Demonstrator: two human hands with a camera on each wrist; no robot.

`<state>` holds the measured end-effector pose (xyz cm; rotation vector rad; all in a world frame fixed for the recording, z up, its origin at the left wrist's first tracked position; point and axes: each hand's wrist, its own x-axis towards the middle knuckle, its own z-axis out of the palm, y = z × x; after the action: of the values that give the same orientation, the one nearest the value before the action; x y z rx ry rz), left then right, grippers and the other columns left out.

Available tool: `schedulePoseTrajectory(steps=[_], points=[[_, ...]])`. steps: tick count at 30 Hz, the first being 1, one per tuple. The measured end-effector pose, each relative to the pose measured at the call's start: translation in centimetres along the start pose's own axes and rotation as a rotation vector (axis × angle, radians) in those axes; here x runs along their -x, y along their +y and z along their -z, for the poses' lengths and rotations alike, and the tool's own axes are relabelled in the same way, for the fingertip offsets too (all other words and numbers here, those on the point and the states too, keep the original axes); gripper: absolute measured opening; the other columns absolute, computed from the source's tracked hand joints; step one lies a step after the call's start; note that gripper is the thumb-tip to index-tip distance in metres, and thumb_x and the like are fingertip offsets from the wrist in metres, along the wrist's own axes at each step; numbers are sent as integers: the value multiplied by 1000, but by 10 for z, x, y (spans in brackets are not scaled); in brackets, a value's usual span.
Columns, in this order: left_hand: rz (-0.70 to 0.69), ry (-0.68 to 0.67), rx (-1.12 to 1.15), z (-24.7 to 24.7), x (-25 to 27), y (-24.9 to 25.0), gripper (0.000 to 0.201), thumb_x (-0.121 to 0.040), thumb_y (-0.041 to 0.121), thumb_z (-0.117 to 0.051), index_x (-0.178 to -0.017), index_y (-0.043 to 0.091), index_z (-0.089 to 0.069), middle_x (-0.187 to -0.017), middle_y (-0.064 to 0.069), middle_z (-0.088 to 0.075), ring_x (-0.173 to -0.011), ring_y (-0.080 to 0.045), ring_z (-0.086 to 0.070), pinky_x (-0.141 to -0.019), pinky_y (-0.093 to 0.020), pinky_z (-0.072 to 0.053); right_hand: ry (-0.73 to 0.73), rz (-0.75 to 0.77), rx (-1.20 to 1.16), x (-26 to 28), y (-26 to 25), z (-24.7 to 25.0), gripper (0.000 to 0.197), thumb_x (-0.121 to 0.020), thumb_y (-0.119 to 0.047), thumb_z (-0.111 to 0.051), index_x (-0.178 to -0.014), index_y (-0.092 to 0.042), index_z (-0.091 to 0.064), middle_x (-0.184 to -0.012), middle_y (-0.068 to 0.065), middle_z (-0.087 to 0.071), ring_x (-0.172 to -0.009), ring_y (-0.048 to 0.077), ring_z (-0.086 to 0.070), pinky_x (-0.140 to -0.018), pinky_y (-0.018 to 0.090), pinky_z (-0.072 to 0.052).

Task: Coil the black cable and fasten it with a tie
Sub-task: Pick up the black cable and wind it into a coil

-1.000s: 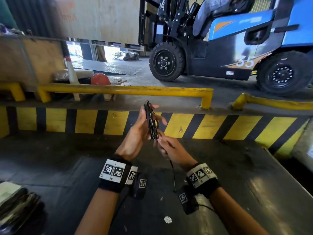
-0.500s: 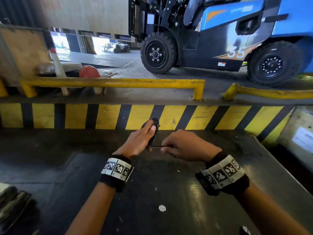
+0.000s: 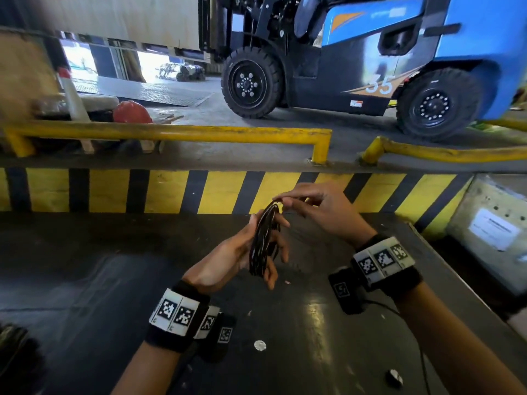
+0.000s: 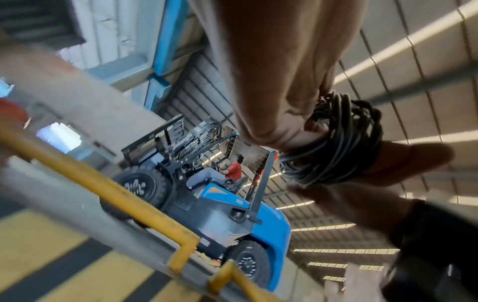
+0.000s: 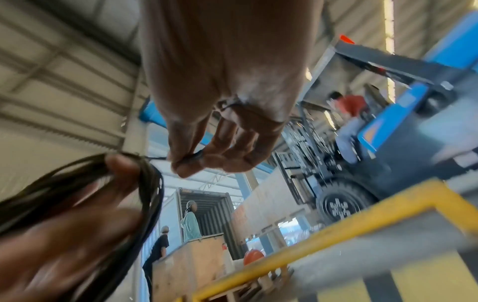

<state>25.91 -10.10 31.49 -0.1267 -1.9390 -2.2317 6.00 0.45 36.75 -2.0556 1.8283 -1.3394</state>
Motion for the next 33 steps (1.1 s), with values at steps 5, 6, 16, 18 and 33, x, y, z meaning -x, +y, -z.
schedulePoseTrajectory(steps=[5, 6, 16, 18, 33], points=[[-106, -92, 302, 3, -8, -1, 59, -102, 51, -7, -129, 17, -46, -100, -24, -52, -60, -30, -63, -61, -37, -54, 67, -58, -224, 11, 11, -32, 30, -101, -9, -54, -128, -4, -67, -113, 11, -73, -101, 19, -69, -79, 27, -57], [-133, -102, 362, 4, -9, 0, 59, -102, 51, -6, -128, 15, -46, -99, -24, -51, -58, -30, -63, -59, -36, -55, 60, -63, -262, 13, 8, -35, 32, -102, -7, -52, -132, -5, -64, -115, 7, -74, -107, 20, -70, -83, 28, -57], [-197, -92, 507, 4, -22, 1, 59, -104, 50, -7, -118, 12, -49, -91, -22, -52, -53, -29, -62, -54, -33, -55, 83, -51, -366, 13, 2, -37, 36, -103, -3, -49, -138, -1, -57, -123, 4, -70, -113, -2, -63, -98, 14, -46], [-171, -53, 443, 3, -25, 0, 58, -103, 51, -10, -117, 13, -51, -91, -20, -53, -55, -30, -62, -56, -34, -55, 104, -50, -349, 13, 3, -34, 35, -102, -4, -52, -136, -6, -59, -121, 10, -73, -110, 5, -66, -97, 18, -50], [-168, 518, -912, -8, -46, -8, 29, -102, 41, -40, -100, 18, -58, -73, 3, -60, -57, -2, -53, -54, -21, -44, 174, -64, 59, 46, 21, -19, 33, -98, -15, -62, -131, -16, -66, -92, 7, -73, -85, 25, -62, -77, 49, -53]])
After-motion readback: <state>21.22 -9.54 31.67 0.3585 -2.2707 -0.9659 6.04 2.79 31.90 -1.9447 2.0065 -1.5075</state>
